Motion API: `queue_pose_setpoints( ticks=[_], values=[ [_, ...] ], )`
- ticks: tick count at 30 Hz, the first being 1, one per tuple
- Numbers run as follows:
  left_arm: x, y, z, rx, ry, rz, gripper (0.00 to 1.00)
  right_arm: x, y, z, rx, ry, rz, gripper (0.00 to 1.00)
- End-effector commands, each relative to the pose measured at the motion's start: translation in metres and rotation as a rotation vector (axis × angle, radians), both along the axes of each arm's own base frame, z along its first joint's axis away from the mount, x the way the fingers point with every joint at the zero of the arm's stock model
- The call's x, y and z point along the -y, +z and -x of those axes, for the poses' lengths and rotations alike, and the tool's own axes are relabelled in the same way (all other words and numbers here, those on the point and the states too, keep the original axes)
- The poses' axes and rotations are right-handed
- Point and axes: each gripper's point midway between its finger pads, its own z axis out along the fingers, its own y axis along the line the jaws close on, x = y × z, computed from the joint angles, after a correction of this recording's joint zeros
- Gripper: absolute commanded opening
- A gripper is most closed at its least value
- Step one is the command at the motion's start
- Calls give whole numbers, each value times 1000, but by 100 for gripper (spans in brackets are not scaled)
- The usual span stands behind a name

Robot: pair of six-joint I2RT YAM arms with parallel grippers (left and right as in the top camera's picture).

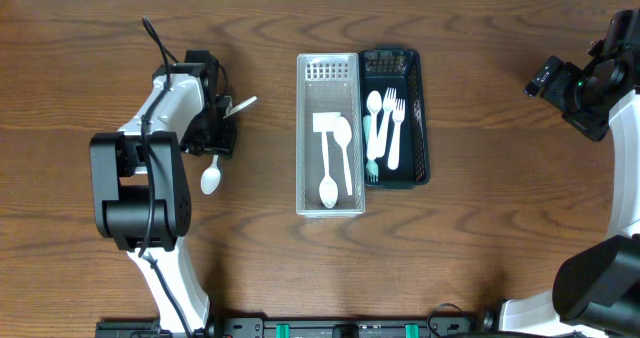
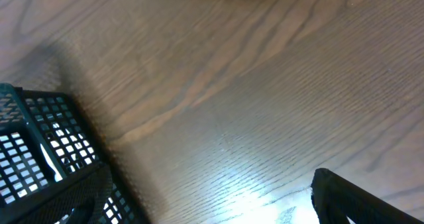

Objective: Pack container
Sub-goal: 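Drop the third white spoon into the white tray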

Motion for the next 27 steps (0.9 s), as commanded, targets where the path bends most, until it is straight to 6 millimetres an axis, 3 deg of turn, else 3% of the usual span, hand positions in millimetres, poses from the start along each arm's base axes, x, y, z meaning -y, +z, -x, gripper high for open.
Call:
queue_pose_setpoints(
  ticks=[1,3,6,11,14,16,18,22,24,27],
  values=[
    [4,-12,12,-40,-12,22,46,-1,-1,0,-1,-10,-9,99],
    [4,-15,17,-54,-12,22,34,-1,-1,0,-1,-10,-9,99],
    [4,-16,23,-76,-11,22,6,-1,-1,0,-1,-10,-9,99],
    [4,1,28,-100,-4,21,6,-2,-1,1,-3,-10,-12,99],
    [8,32,21,-66,10,20,6,-3,-1,1,-2,-7,-18,99],
    [16,66,11,-11,11,21,6,-3,-1,1,-2,-8,-18,99],
    [34,100,3,62,-15,61,6,-3,-1,1,-2,-8,-18,99],
    [90,162,-11,256,-107,183,6,-2,0,-1,4,-7,-16,99],
    [117,181,-16,350,-165,207,6,-2,0,-1,6,-7,-15,99],
    [160,194,-17,428,-255,246,6,-2,0,-1,6,-7,-15,99]
  ],
)
